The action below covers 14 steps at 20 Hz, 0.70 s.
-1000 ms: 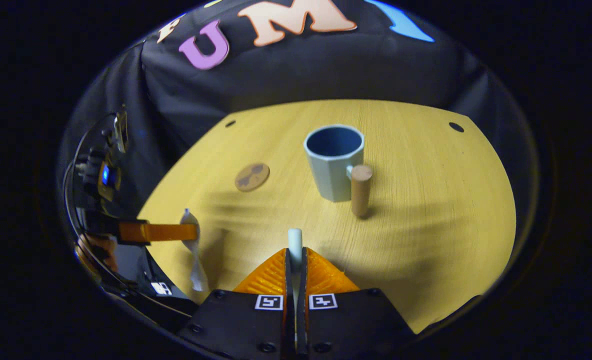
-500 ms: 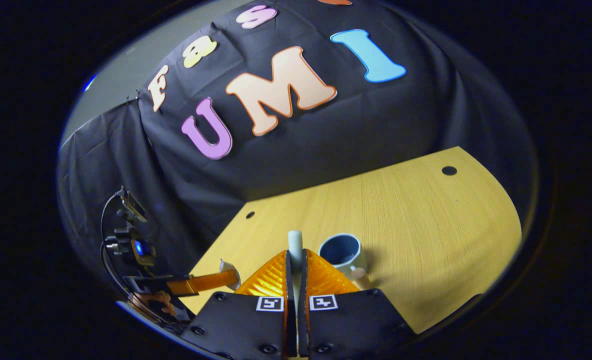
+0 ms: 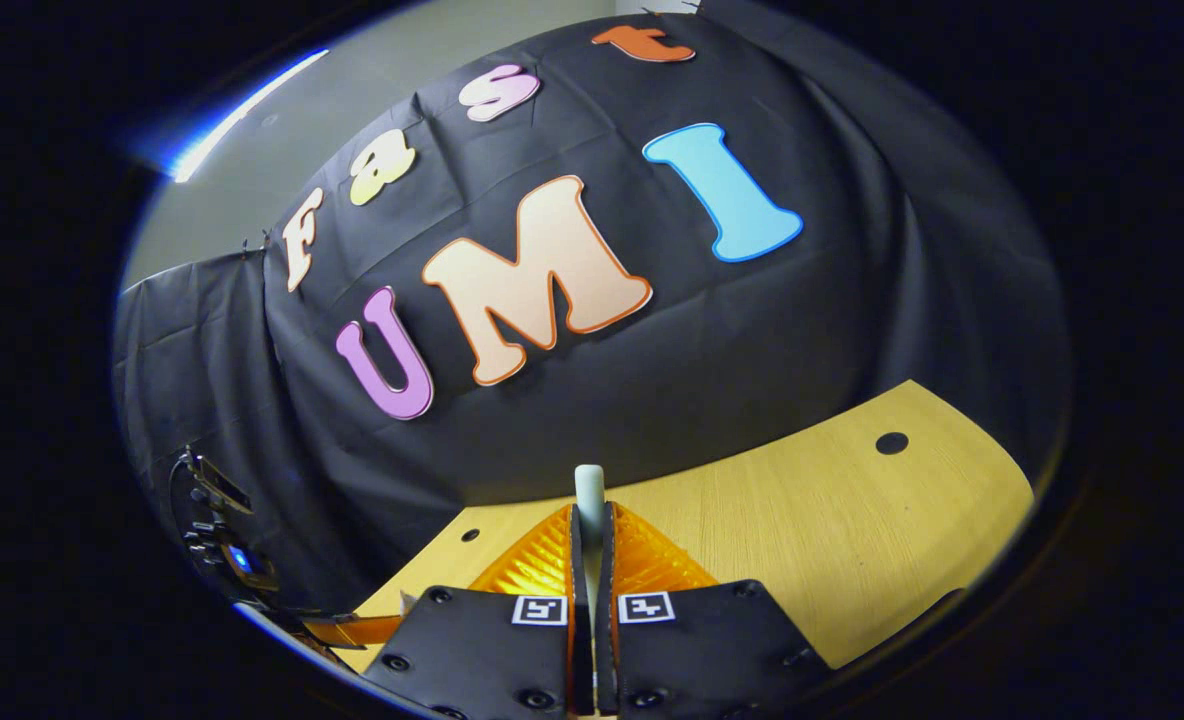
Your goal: Put the toothbrush and toothpaste on the desktop into the cup, then pick up the cup and place it on the coaster on the desktop.
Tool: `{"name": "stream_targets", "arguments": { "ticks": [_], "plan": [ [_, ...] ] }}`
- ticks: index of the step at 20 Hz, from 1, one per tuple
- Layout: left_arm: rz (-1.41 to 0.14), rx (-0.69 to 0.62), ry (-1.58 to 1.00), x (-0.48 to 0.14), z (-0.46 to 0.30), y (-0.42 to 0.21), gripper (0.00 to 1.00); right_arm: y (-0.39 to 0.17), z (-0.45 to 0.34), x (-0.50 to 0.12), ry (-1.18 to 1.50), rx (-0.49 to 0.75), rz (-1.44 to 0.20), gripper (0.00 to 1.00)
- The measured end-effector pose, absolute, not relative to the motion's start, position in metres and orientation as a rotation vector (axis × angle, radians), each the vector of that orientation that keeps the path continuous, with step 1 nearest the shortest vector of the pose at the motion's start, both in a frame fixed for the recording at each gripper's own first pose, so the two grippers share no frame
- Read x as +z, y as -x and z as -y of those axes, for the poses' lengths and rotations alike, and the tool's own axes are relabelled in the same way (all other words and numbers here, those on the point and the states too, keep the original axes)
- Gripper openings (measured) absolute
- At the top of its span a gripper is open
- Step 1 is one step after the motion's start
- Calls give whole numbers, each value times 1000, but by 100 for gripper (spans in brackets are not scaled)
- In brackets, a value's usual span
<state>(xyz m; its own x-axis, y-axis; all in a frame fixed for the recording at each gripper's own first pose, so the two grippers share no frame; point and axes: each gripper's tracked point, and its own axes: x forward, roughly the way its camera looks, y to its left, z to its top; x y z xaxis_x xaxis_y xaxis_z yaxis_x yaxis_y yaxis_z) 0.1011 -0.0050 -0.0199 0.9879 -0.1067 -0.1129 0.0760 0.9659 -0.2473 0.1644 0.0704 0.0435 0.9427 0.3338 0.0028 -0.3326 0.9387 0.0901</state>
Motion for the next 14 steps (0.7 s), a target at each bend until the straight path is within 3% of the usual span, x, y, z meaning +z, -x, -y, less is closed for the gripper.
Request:
{"name": "stream_targets", "arguments": {
  "ticks": [6,14],
  "plan": [
    [-51,-188,171,0,12,-130,1,-202,-65,13,-16,270,40,4],
    [61,-350,186,23,28,-151,2,-198,-61,-37,42,190,64,6]
  ]
}}
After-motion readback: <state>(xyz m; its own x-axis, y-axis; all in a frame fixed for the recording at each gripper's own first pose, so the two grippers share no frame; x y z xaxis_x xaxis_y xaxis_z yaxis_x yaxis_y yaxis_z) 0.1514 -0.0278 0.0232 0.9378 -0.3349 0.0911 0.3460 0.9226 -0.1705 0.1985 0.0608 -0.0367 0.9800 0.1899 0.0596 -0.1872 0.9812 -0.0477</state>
